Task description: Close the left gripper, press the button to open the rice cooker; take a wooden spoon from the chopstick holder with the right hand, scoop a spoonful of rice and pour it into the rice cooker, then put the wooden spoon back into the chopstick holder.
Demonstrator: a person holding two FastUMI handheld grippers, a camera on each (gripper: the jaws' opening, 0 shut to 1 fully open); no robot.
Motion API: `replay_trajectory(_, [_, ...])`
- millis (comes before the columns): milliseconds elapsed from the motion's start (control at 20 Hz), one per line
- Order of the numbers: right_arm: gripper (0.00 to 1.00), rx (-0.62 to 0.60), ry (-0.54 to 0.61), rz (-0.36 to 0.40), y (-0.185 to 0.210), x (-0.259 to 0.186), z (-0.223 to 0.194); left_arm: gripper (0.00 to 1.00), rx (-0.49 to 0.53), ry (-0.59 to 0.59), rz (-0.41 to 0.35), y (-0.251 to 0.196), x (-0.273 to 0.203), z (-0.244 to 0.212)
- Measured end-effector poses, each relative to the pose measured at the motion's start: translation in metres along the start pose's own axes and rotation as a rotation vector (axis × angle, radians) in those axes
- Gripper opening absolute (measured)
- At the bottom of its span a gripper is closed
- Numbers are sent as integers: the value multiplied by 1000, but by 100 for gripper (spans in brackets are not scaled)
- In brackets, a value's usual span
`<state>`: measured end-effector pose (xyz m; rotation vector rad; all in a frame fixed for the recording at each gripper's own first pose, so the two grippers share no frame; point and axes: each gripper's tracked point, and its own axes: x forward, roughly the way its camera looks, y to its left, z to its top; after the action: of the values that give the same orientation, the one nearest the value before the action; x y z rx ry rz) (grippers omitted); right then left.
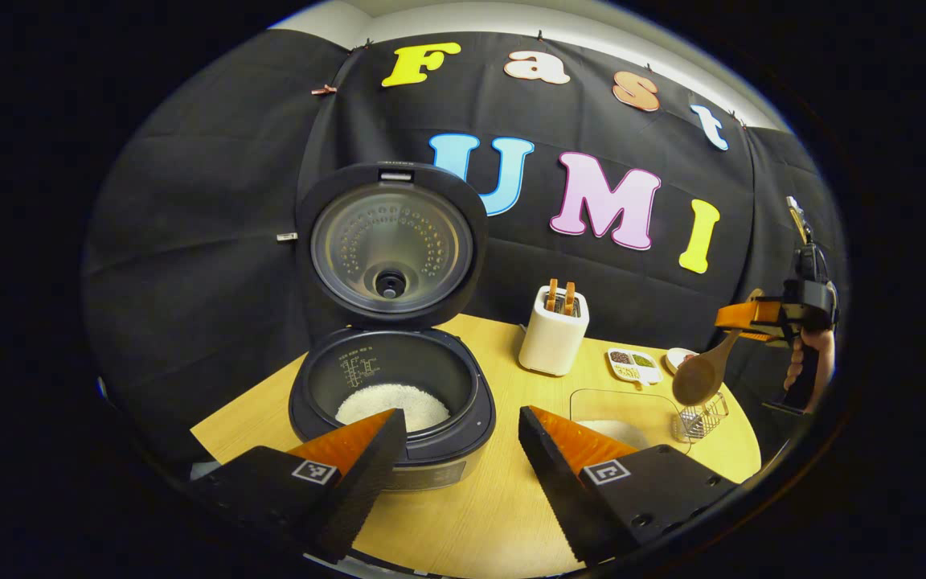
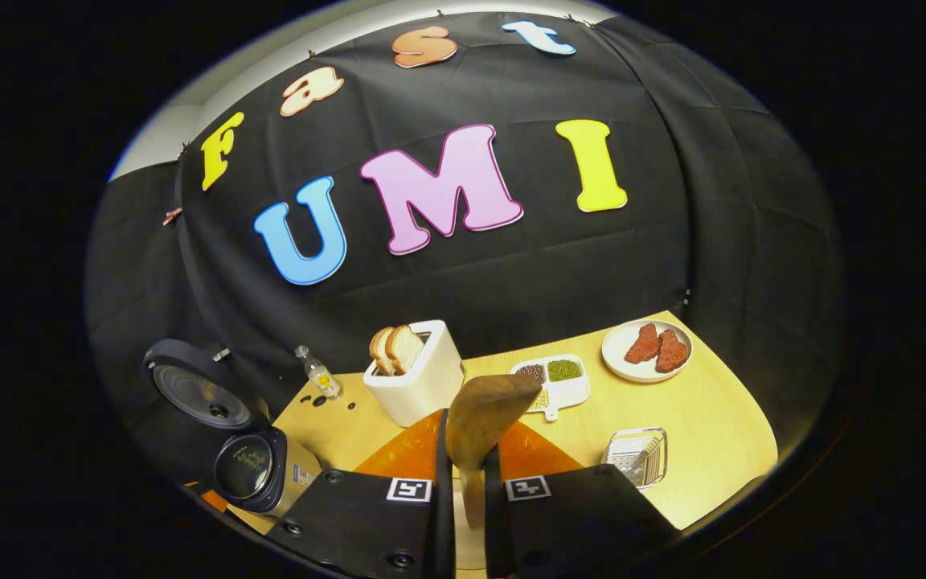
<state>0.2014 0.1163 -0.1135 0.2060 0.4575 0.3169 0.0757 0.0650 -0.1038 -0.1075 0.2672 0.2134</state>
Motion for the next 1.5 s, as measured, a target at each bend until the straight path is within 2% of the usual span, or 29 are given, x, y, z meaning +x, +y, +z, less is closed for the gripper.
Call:
replay_trajectory(350, [19, -71, 92, -41, 5, 28, -73, 95, -14, 20, 10, 24, 4, -13])
replay_trajectory(600, [19, -131, 156, -65, 5, 39, -120, 95, -29, 77, 35, 44, 0, -41])
replay_trajectory(850, [19, 7, 178, -55, 22, 35, -140, 95, 41, 103, 106, 72, -1, -48])
replay_trajectory(1100, [19, 79, 250, -14, 45, 26, -152, 95, 6, 105, 84, 66, -7, -48])
replay_trajectory(1300, [19, 182, 310, 16, 74, 22, -158, 95, -6, 101, 76, 64, -11, -49])
replay_trajectory(1500, [19, 203, 332, 36, 91, 20, -156, 95, -33, 95, 75, 69, -20, -45])
